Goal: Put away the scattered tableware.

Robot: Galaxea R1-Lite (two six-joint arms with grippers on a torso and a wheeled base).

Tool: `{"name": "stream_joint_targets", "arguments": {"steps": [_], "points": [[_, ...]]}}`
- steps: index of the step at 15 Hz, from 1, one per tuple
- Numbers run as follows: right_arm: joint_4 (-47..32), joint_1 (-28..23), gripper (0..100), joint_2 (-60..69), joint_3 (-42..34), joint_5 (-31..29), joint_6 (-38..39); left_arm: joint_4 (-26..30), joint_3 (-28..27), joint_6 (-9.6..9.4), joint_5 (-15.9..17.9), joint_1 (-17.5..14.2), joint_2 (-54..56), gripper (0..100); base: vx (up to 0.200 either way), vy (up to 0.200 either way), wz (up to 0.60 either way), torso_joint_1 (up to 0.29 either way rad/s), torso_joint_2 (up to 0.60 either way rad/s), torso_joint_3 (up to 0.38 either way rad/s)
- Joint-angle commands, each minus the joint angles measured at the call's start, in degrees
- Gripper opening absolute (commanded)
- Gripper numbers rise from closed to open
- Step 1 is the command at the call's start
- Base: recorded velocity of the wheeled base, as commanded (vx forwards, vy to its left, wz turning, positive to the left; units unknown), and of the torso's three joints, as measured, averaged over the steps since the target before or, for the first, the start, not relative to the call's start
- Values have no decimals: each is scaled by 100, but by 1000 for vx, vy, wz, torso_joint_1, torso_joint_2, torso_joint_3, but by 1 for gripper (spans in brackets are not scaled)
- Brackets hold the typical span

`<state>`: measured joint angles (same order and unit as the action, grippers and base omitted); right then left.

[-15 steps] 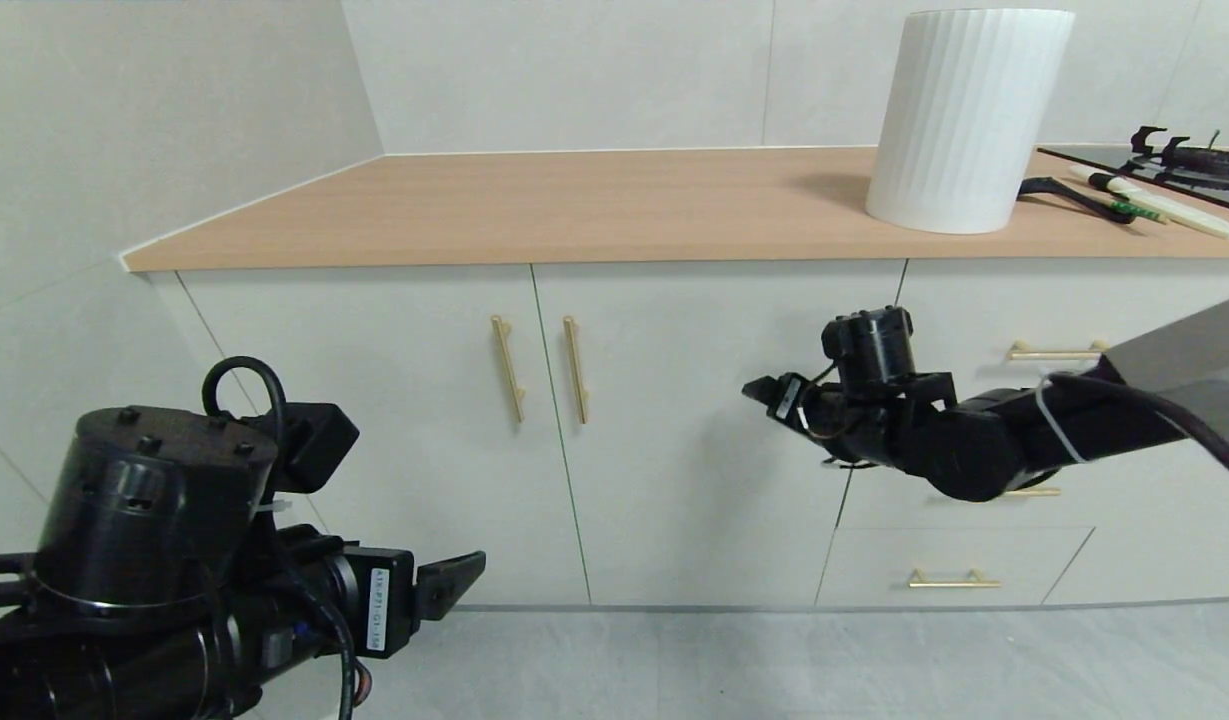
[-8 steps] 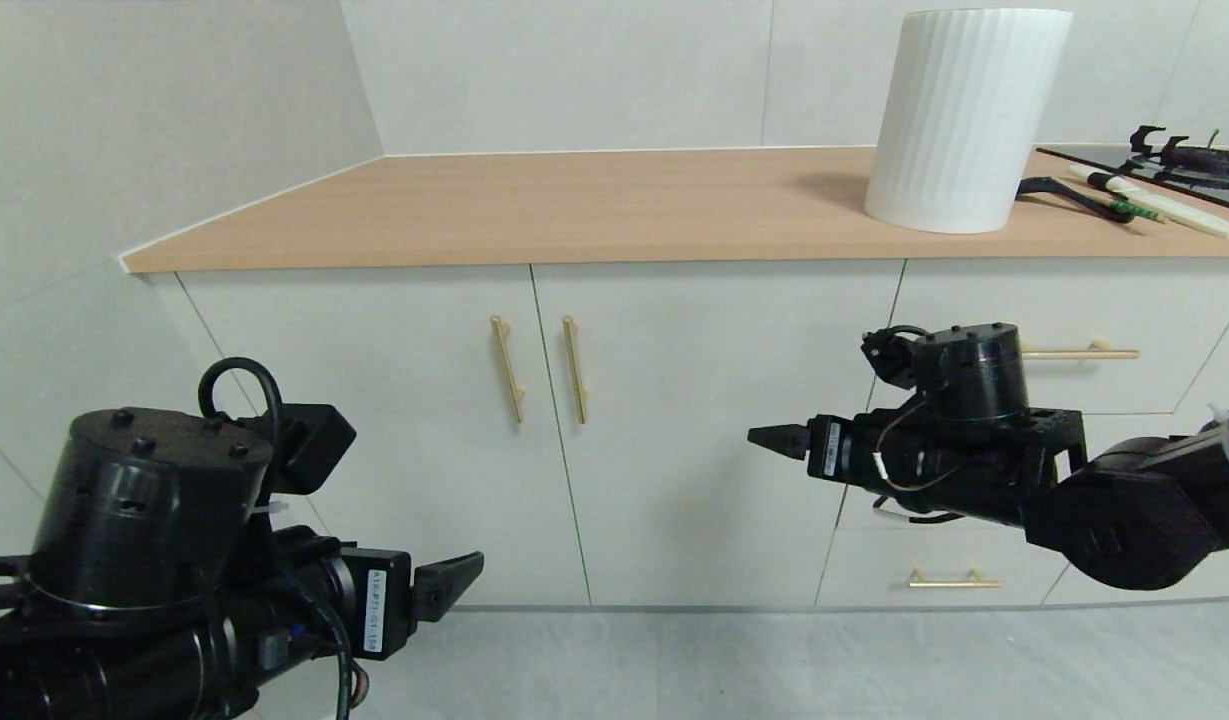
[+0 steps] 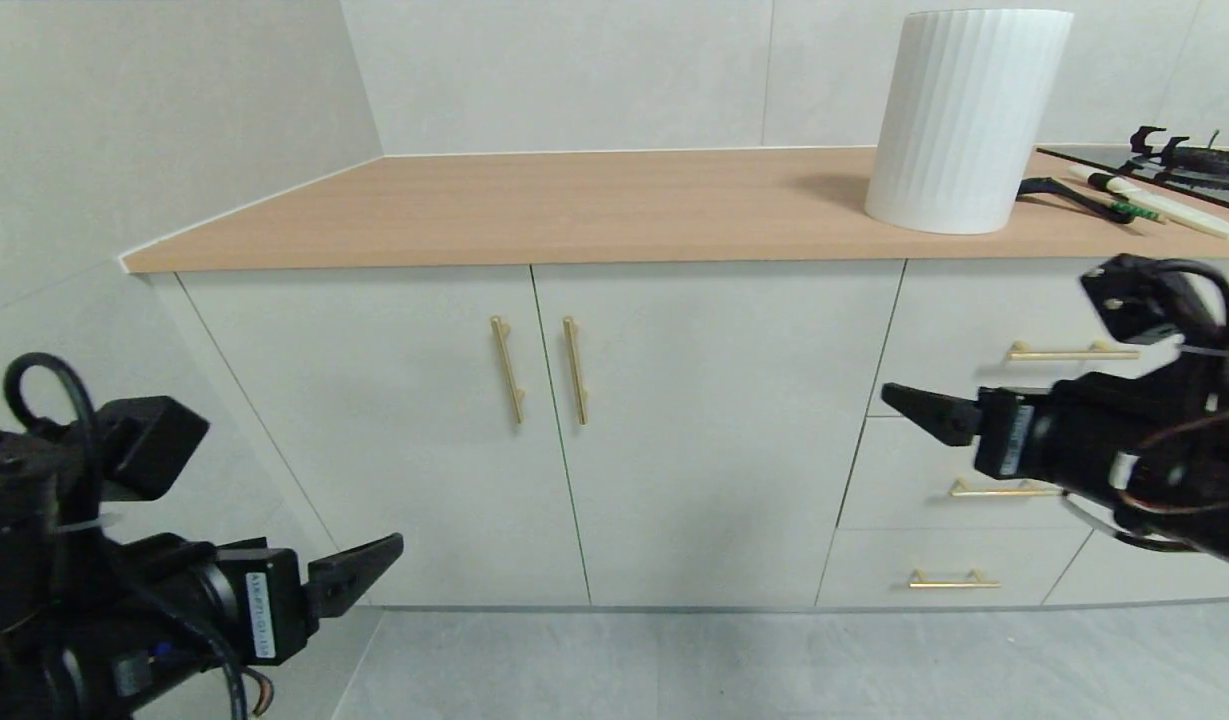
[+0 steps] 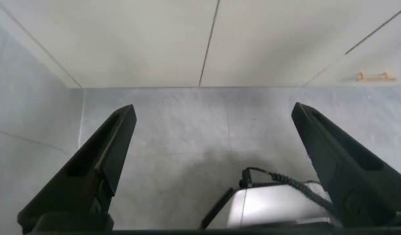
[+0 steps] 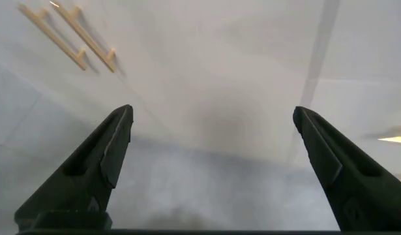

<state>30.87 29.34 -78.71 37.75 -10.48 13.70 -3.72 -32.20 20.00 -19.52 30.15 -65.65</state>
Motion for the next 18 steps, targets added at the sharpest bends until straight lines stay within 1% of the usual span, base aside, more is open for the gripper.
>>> {"name": "stream_joint_targets", "arguments": {"steps": [1,2,3,4,5,6,7,9,11,12,13,14,15,16,17,18], "points": [[-380,10,100,2123,-875,-437,-430,11,469,-14,9,-44,1045,100,0,0,0,0,0,0],[-1250,-8,100,3081,-910,-639,-430,20,855,-181,9,-62,1731,100,0,0,0,0,0,0],[-1883,-87,100,3697,-901,-753,-439,-6,1207,-629,1,-229,2240,100,0,0,0,0,0,0],[-2384,-394,100,4127,-901,-771,-447,20,1418,-1209,9,-536,2662,100,0,0,0,0,0,0],[-2682,-711,100,4400,-893,-718,-456,29,1550,-1614,9,-747,2970,100,0,0,0,0,0,0],[-2682,-711,100,4400,-893,-718,-456,29,1550,-1614,9,-747,2970,100,0,0,0,0,0,0],[-3359,-1414,100,5314,-901,-586,-500,38,1638,-2185,9,-1037,3945,100,0,0,0,0,0,0],[-3878,-1844,100,6158,-928,-578,-940,126,1690,-2185,-8,-1169,4534,100,0,0,0,0,0,0],[-4396,-2222,100,7019,-945,-560,-1291,504,1717,-2194,-8,-1477,5141,100,0,0,0,0,0,0],[-4713,-2372,100,7335,-972,-630,-1493,811,1734,-2194,9,-1767,5484,100,0,0,0,0,0,0],[-4721,-2592,100,7379,-998,-622,-1493,987,1778,-2194,18,-1969,5721,100,0,0,0,0,0,0],[-4739,-2908,100,7704,-989,-367,-1537,1093,1840,-2203,27,-2197,6002,100,0,0,0,0,0,0],[-4748,-2908,100,7792,-1016,-173,-1564,1075,1875,-2185,9,-2259,6020,100,0,0,0,0,0,0],[-4801,-2934,100,7871,-1121,-15,-1660,1022,1971,-2053,-70,-2479,6011,100,0,0,0,0,0,0],[-4801,-2934,100,7871,-1165,-270,-1643,1022,2015,-2036,-52,-2804,6134,100,0,0,0,0,0,0],[-4792,-2934,100,7871,-1314,-411,-1634,1057,2147,-2167,88,-3024,6521,100,0,0,0,0,0,0]]}}
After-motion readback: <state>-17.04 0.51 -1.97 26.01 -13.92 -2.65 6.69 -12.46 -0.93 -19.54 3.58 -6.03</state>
